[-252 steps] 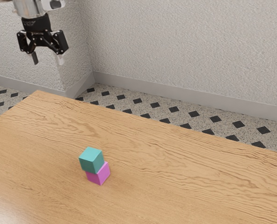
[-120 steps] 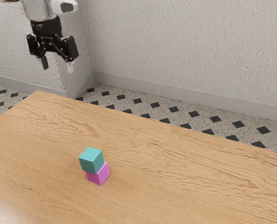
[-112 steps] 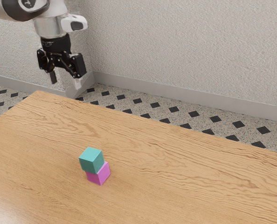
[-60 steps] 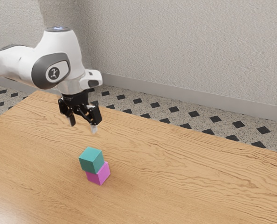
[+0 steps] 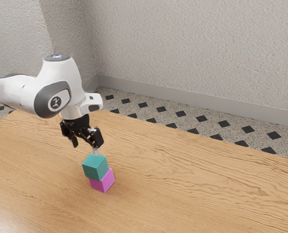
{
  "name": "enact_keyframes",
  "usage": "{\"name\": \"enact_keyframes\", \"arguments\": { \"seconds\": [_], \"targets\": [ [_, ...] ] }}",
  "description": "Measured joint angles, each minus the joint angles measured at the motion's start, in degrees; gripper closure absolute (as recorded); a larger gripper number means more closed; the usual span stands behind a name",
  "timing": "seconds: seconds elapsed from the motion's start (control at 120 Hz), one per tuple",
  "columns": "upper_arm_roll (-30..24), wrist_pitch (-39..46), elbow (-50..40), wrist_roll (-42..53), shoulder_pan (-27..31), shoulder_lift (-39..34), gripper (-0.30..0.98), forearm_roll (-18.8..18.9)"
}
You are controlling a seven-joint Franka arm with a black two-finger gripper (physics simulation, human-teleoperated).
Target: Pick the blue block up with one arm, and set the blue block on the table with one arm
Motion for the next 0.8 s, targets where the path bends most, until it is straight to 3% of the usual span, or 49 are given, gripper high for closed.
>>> {"name": "enact_keyframes", "arguments": {
  "seconds": [0.8],
  "targets": [
    [-1.49, 4.13, -1.31, 2.79, 0.35, 4.17, 0.00, -0.40]
  ]
}}
